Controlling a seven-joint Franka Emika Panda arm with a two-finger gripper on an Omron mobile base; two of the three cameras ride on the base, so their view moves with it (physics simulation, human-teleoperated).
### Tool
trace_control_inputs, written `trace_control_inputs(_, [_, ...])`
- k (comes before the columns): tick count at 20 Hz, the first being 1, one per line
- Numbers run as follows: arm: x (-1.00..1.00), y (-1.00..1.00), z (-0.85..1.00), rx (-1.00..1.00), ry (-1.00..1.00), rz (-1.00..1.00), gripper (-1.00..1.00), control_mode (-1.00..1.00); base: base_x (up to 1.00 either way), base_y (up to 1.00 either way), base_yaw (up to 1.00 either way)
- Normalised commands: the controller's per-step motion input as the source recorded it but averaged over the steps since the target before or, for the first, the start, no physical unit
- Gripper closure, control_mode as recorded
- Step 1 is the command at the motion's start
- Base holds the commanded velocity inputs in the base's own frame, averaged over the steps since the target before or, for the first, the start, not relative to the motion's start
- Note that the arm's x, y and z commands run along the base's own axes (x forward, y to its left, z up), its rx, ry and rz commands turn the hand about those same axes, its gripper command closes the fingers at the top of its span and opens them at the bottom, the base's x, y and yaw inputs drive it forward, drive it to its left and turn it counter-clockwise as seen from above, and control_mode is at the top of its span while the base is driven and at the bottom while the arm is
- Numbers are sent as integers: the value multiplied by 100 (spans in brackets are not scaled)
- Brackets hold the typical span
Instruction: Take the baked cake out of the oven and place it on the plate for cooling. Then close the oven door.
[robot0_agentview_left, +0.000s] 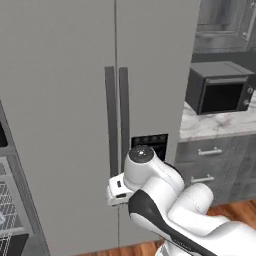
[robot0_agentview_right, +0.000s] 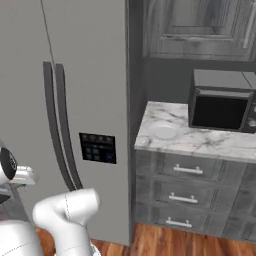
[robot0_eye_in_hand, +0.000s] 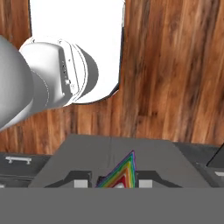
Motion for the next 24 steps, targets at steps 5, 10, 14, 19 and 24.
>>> trace_control_inputs(5, [0,0,0,0,0,0,100,100,-10,-78,-6])
trace_control_inputs(10, [0,0,0,0,0,0,100,100,-1,-76,-2])
trace_control_inputs(14, [0,0,0,0,0,0,100,100,10,-73,0])
trace_control_inputs(19, [0,0,0,0,0,0,100,100,27,-68,0])
trace_control_inputs(24, [0,0,0,0,0,0,100,100,48,-57,0])
